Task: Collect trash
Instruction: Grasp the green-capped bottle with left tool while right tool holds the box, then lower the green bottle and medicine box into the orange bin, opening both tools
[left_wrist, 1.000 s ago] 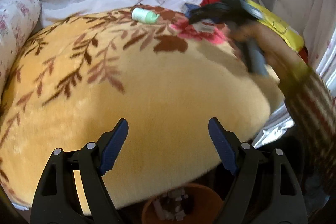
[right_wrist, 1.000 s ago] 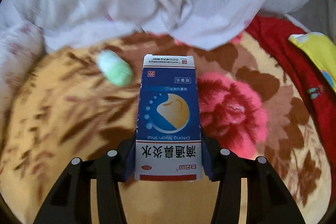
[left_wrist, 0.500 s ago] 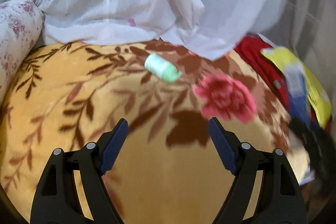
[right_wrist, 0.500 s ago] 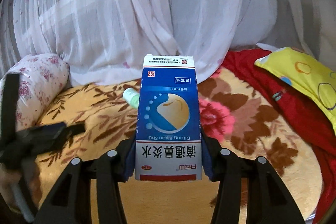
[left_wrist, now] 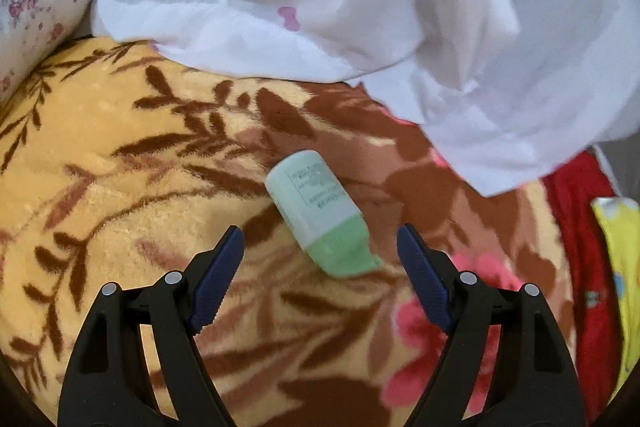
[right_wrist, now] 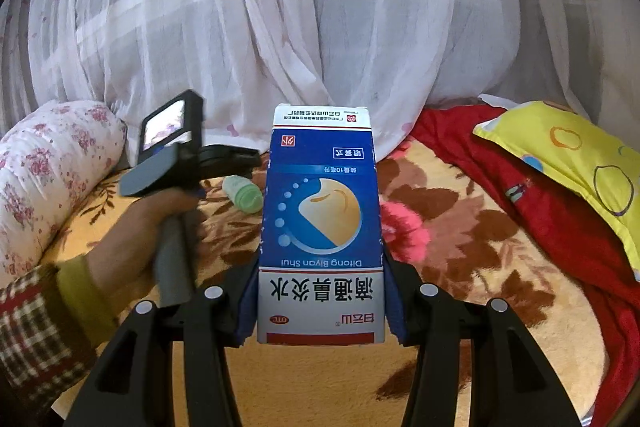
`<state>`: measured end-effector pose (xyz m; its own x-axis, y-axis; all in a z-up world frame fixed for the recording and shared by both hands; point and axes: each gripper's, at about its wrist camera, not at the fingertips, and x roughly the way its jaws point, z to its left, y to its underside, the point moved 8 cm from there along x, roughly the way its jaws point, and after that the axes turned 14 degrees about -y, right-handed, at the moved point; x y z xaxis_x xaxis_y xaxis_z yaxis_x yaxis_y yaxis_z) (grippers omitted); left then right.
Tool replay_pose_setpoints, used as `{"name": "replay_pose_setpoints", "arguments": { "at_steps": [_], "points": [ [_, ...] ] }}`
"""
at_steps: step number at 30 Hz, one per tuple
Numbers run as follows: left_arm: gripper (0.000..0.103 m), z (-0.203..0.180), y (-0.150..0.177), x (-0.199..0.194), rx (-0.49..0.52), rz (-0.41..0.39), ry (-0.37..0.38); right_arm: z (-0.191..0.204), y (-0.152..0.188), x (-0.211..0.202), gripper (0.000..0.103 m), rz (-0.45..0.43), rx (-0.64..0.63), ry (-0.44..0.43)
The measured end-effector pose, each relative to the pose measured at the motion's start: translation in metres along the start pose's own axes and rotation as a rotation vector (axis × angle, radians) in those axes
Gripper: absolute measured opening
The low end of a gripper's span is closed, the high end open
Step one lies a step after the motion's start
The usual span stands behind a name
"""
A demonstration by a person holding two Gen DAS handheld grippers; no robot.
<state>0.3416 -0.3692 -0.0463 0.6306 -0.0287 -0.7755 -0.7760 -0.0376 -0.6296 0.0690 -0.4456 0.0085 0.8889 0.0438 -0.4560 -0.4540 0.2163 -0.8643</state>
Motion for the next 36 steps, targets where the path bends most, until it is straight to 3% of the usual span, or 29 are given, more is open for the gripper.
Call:
{"name": "replay_pose_setpoints", "arguments": {
  "at_steps": [7,14,15,17,25,36],
  "points": [
    [0.077,-0.003,0.000,0.036,-0.038,0.044,-0.055,0.004,0.000,0.000,0.050,-0.003,-0.003,-0.023],
    [0.076,-0.011,-0.002,0.059,0.035,0.031,-0.089,0.007,0.001,0.003,0.050,0.003,-0.011,-0.026],
    [0.063,-0.013,0.001,0.062,0.043,0.041,-0.073,0.006,0.002,0.003,0.050,0.005,-0.010,-0.024],
    [0.055,-0.014,0.007,0.064,0.058,0.053,-0.027,0.005,0.002,0.004,0.050,0.008,-0.003,-0.022],
    [0.053,0.010,0.024,0.037,0.116,0.036,0.033,0.005,0.001,0.005,0.050,0.006,-0.005,-0.024],
    [0.053,0.106,0.075,-0.048,0.218,-0.070,0.054,0.034,0.002,-0.001,0.050,0.009,-0.062,-0.052]
  ]
}}
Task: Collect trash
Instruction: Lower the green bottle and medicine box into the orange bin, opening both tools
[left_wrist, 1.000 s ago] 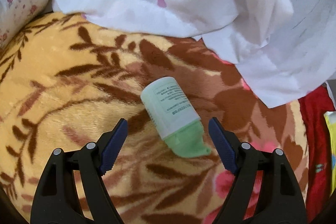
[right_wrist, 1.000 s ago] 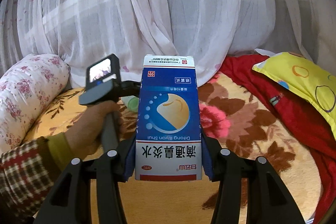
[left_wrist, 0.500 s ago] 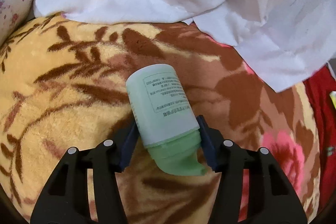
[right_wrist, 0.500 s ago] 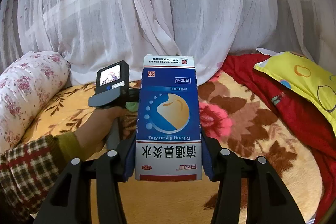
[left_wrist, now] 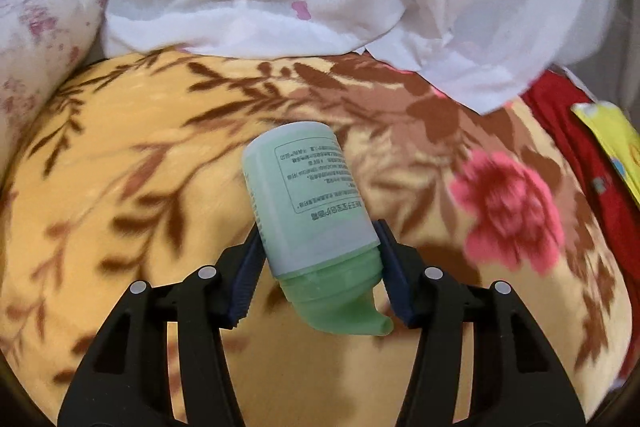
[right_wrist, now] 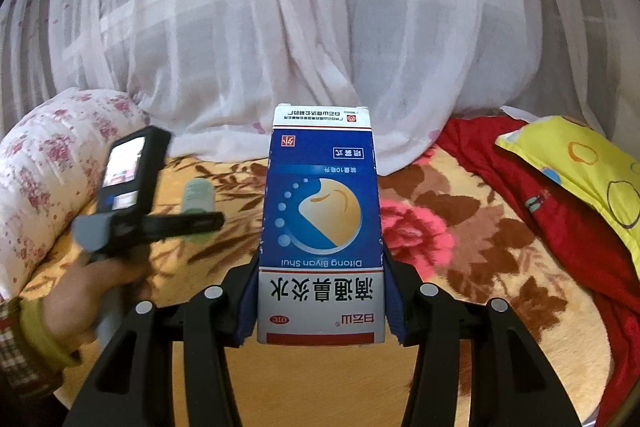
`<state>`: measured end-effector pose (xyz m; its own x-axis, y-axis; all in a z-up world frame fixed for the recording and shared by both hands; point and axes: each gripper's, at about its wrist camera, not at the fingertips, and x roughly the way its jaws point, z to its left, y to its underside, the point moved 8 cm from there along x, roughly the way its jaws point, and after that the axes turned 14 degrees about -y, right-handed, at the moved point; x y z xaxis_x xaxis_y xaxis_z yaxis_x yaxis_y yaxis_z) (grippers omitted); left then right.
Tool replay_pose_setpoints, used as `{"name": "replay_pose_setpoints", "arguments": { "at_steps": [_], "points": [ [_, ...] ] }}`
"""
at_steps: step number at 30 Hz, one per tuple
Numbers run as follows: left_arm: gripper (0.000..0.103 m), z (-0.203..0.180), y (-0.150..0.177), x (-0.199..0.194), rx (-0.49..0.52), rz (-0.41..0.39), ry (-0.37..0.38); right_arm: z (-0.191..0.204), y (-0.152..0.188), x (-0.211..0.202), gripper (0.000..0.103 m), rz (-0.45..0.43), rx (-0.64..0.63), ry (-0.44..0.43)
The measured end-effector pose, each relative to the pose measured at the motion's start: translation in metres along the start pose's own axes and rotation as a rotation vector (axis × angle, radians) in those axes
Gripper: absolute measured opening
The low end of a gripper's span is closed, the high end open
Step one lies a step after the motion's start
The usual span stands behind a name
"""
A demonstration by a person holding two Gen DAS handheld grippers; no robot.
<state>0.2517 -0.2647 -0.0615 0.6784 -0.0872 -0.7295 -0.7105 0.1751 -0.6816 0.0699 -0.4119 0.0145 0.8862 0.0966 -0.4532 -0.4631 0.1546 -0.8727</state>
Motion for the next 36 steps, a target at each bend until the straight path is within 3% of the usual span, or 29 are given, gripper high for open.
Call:
{"name": "replay_pose_setpoints", "arguments": {
  "at_steps": [10,14,22,32,36],
  "points": [
    [0.053,0.061,0.093,-0.111,0.046,-0.028,0.093,0.064,0.042,-0.020,0.050,0.084,-0.007,-0.115],
    [0.053,0.080,0.132,-0.139,0.075,-0.011,0.107,0.089,0.063,-0.040,0.050,0.133,-0.009,-0.180],
    [0.053,0.105,0.208,-0.175,0.143,0.024,0.104,0.137,0.107,-0.074,0.050,0.269,-0.046,-0.317],
    [0.053,0.104,0.294,-0.190,0.256,0.135,0.148,0.169,0.225,-0.099,0.050,0.563,-0.024,-0.391],
    [0.053,0.102,0.316,-0.193,0.291,0.177,0.168,0.169,0.254,-0.105,0.050,0.638,0.008,-0.403]
  ]
}}
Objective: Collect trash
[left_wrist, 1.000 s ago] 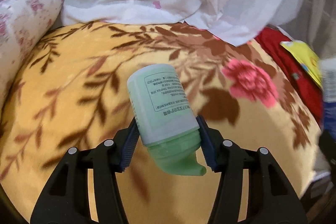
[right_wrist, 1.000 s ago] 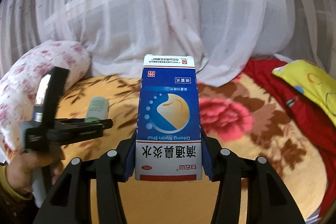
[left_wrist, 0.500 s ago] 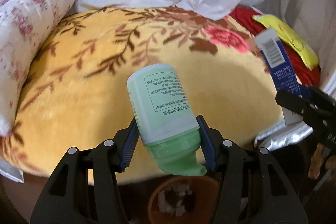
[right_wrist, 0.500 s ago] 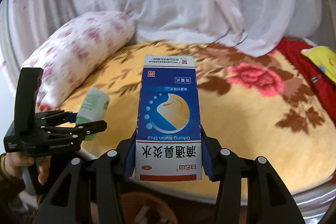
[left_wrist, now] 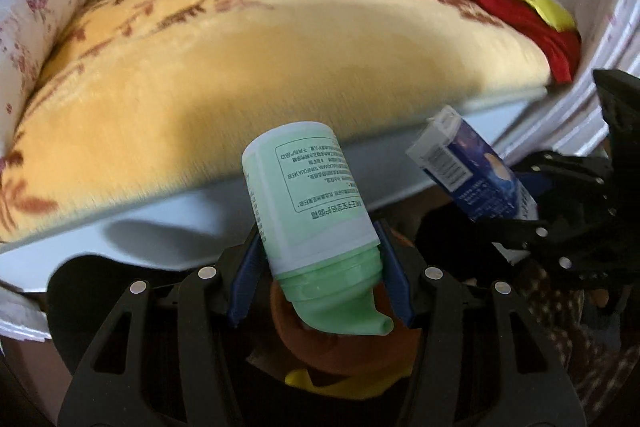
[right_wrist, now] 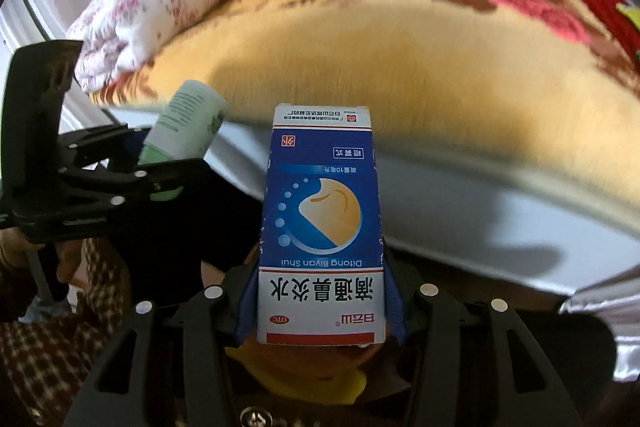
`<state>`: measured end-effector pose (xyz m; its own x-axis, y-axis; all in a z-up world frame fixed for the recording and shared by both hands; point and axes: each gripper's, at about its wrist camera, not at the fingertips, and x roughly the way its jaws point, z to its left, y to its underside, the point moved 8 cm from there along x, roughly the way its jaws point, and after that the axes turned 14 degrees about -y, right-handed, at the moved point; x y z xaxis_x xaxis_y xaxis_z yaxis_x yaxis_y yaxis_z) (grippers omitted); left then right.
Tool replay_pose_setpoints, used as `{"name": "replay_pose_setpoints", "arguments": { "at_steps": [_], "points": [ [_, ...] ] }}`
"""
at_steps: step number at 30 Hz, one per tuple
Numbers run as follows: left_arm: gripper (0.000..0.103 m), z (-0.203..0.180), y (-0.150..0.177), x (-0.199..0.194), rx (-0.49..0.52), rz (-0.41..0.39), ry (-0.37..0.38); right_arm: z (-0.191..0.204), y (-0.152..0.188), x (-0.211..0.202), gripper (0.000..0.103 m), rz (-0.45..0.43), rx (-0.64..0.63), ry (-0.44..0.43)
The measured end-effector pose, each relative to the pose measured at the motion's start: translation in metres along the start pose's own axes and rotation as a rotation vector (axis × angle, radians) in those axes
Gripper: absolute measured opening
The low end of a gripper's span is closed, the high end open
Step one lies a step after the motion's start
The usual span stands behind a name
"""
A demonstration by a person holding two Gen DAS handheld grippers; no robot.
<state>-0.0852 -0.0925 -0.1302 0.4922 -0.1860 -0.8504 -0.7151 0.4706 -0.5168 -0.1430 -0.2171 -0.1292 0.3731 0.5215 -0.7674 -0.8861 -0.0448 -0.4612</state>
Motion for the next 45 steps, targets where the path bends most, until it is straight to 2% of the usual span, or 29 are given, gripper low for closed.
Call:
{"name": "replay_pose_setpoints", "arguments": {
  "at_steps": [3,13,15,16,18,24,29,33,37,41,43,45],
  "points": [
    [0.053,-0.008,0.017,0.003,0.037,0.047,0.030,0.000,0.014,0.009,0.050,0.051,0.013,-0.006],
    [0.053,-0.024,0.046,0.009,0.103,0.127,0.097,0.005,0.046,0.032,0.051,0.182,0.034,-0.053],
    [0.053,-0.025,0.049,0.011,0.107,0.140,0.103,0.006,0.053,0.039,0.060,0.229,0.023,-0.045],
    [0.053,-0.025,0.050,0.012,0.104,0.151,0.099,0.006,0.054,0.040,0.073,0.237,0.023,-0.033],
    [0.055,-0.022,0.051,0.015,0.099,0.169,0.087,0.003,0.055,0.041,0.076,0.245,0.026,-0.012],
    [0.073,-0.007,0.037,0.010,0.059,0.116,0.024,-0.013,0.040,0.023,0.078,0.177,0.038,0.056],
    [0.075,-0.004,0.028,0.009,0.053,0.107,-0.010,-0.022,0.021,0.005,0.079,0.094,0.062,0.081],
    [0.075,-0.005,0.018,0.005,0.051,0.070,-0.025,-0.023,0.011,-0.007,0.079,0.051,0.054,0.091],
    [0.075,-0.005,-0.008,-0.005,0.045,-0.009,-0.063,-0.022,-0.007,-0.019,0.079,-0.004,0.031,0.099],
    [0.076,-0.001,-0.038,-0.018,0.016,-0.093,-0.110,-0.021,-0.042,-0.040,0.081,-0.121,0.001,0.131],
    [0.083,0.004,-0.057,-0.024,-0.006,-0.139,-0.147,-0.022,-0.062,-0.058,0.086,-0.203,-0.004,0.148],
    [0.086,0.012,-0.075,-0.032,-0.040,-0.194,-0.185,-0.023,-0.080,-0.073,0.092,-0.273,-0.010,0.161]
  ]
}}
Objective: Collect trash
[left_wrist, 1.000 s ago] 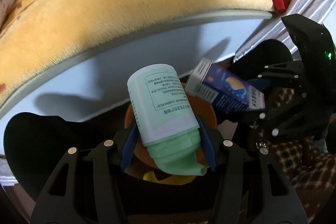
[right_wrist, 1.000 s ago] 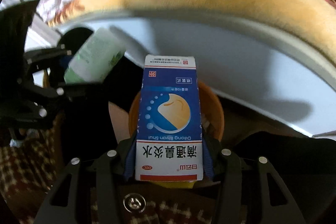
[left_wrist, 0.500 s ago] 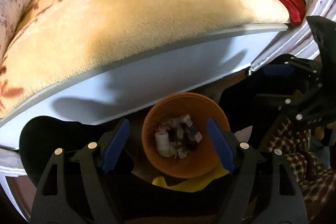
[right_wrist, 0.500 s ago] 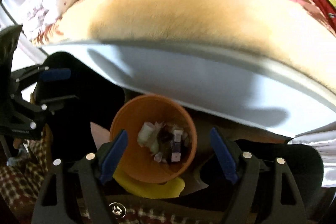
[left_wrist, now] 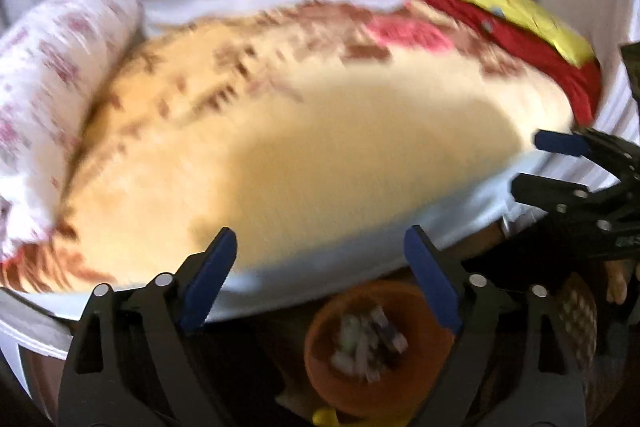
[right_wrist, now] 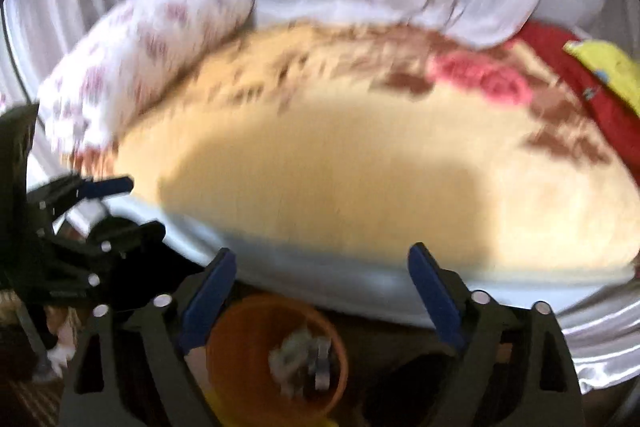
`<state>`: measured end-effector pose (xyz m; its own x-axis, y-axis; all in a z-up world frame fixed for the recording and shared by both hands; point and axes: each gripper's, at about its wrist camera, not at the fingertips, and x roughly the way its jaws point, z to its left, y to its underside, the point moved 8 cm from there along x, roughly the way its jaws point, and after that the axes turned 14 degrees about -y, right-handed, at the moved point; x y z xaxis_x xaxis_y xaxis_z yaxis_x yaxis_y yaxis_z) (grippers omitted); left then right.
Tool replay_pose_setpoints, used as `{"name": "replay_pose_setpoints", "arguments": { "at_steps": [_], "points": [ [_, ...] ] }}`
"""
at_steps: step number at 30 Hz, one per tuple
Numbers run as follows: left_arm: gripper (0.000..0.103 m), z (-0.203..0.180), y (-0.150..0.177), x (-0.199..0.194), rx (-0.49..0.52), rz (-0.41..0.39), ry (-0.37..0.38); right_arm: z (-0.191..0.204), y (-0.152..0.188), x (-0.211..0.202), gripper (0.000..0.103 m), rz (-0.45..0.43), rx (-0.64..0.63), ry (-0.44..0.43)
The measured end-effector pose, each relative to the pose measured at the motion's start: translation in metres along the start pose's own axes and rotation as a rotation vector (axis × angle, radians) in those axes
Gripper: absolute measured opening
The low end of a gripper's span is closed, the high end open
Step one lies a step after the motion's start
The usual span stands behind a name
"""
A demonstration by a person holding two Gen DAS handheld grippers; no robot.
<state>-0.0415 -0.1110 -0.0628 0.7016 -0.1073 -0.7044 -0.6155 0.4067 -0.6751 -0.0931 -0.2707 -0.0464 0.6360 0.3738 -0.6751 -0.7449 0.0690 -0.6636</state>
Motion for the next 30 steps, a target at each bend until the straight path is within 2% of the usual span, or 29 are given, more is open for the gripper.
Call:
{"name": "replay_pose_setpoints", "arguments": {
  "at_steps": [2,5,8,17,21,24,30],
  "points": [
    [0.089,0.010,-0.019,-0.002,-0.032,-0.047,-0.037,-0.002,-0.019,-0.008,0.098,-0.060,-0.002,0.008],
    [0.090,0.021,-0.040,-0.005,-0.094,-0.080,-0.051,-0.009,-0.048,-0.017,0.098,-0.161,0.011,0.014],
    [0.091,0.030,-0.054,-0.011,-0.145,-0.113,-0.055,-0.015,-0.064,-0.018,0.098,-0.200,0.021,0.025],
    [0.092,0.048,-0.079,-0.017,-0.217,-0.181,-0.125,-0.021,-0.085,-0.025,0.098,-0.330,0.018,0.046],
    [0.092,0.056,-0.088,-0.018,-0.247,-0.205,-0.155,-0.026,-0.092,-0.033,0.098,-0.419,0.029,0.074],
    [0.092,0.061,-0.093,-0.018,-0.253,-0.218,-0.178,-0.028,-0.096,-0.034,0.098,-0.433,0.014,0.113],
    [0.092,0.070,-0.099,-0.019,-0.266,-0.241,-0.218,-0.023,-0.102,-0.037,0.098,-0.452,-0.016,0.136]
  ]
}}
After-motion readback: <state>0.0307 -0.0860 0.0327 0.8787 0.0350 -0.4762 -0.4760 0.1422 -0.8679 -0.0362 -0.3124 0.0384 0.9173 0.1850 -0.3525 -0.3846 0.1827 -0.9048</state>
